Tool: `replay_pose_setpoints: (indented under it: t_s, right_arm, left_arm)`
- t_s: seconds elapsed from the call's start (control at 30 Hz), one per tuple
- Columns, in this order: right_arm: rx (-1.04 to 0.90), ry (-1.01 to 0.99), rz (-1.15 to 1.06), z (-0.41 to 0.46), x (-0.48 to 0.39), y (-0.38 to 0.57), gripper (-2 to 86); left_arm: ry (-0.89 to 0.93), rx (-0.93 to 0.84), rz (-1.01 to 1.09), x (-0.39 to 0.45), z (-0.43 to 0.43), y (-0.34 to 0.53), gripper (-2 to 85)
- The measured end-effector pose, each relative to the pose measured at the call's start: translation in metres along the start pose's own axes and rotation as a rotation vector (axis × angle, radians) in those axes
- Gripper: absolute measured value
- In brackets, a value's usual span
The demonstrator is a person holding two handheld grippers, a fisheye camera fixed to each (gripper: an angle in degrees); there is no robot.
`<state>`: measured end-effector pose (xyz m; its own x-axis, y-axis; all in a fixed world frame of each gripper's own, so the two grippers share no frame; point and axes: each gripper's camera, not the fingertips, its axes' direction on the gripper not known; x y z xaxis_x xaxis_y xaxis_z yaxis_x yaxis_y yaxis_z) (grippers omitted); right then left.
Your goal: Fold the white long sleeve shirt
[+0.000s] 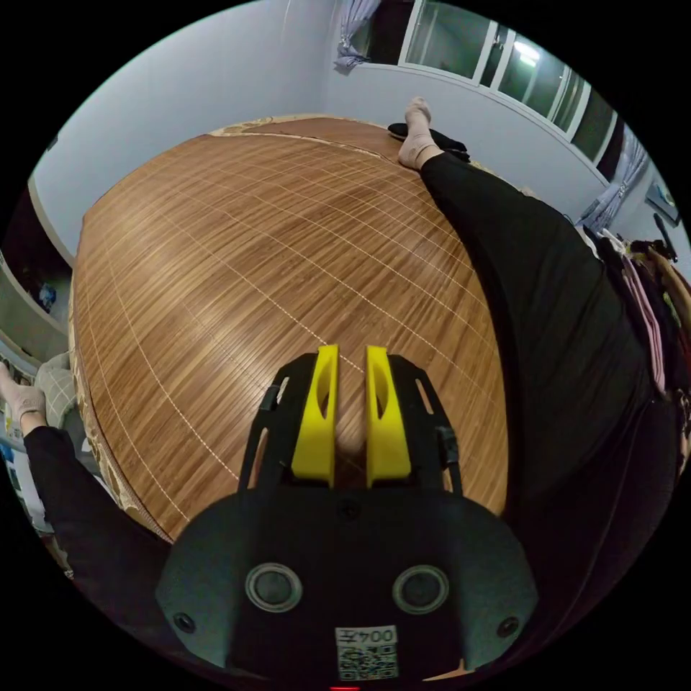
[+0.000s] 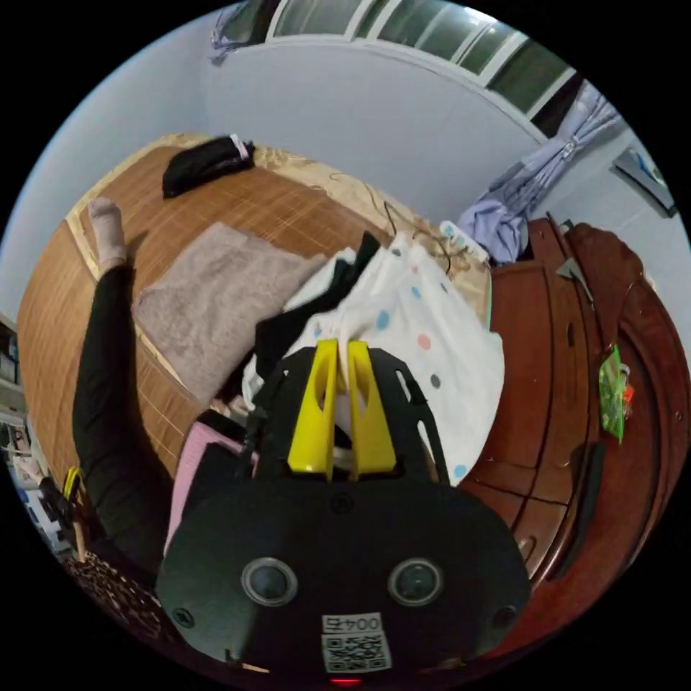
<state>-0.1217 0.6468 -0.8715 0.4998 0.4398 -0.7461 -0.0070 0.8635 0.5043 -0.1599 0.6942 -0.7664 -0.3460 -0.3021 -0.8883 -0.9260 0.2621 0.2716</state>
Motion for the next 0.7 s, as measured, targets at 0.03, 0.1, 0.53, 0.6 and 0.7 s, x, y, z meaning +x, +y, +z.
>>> replay_pose_setpoints:
  t_s: [0.03,0.1,0.53,0.6,0.7]
  right_arm:
    - [0.047,0.005,0.005,-0.012,-0.002,0.002,0.9]
    - [0.229,-0.04,-0.016,-0.068,-0.017,0.01,0.1]
    - [0.902,-1.059,-0.374,-0.307,-0.14,0.083,1.3]
    - [0.829,-1.149,-0.4,-0.297,-0.179,0.094,2.5]
    - [0.735,-1.213,-0.417,-0.266,-0.231,0.108,3.8]
  left_arm:
    - [0.004,0.002,-0.002,-0.003,-0.002,0.002,5.3]
    - [0.028,0.008,-0.014,-0.016,-0.007,0.01,6.2]
    - [0.121,0.145,-0.114,-0.089,-0.057,0.052,9.9]
    - [0.098,0.251,-0.128,-0.103,-0.083,0.064,11.0]
    - [0.079,0.367,-0.167,-0.122,-0.112,0.081,12.5]
